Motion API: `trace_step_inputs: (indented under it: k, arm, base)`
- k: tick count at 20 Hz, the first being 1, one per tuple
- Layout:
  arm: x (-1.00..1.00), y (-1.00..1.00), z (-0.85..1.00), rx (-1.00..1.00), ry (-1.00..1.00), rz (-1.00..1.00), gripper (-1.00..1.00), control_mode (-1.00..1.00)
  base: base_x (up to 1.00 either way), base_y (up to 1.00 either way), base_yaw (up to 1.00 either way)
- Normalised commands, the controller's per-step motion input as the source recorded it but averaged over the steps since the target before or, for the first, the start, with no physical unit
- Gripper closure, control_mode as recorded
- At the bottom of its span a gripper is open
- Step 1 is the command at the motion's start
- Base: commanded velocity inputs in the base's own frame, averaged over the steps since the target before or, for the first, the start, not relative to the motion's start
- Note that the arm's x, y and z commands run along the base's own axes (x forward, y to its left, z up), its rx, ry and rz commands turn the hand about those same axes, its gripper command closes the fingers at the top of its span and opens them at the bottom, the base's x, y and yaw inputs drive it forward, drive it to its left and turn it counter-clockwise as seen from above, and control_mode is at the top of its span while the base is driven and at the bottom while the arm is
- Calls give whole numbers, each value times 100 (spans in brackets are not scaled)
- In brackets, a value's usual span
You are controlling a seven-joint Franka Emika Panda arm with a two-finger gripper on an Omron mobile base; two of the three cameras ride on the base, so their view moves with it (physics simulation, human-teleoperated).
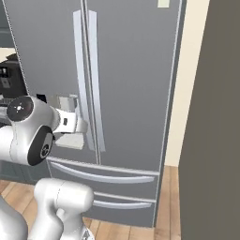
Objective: Take the cake and donut from the fridge and place them on the empty tray on the dining counter.
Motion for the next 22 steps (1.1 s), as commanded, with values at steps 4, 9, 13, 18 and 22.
trace_step_inputs:
  k: [4,9,13,18,22]
  arm:
    - [0,0,0,0,0,0,-100,100]
    - [0,0,0,0,0,0,-100,100]
    - [0,0,0,0,0,0,-100,100]
    - [0,0,0,0,0,0,-100,100]
    - [0,0,0,0,0,0,-100,100]
  base:
    - [55,0,0]
    - [-7,1,0]
    - [-19,12,0]
    - [-17,17,0]
    - [-18,27,0]
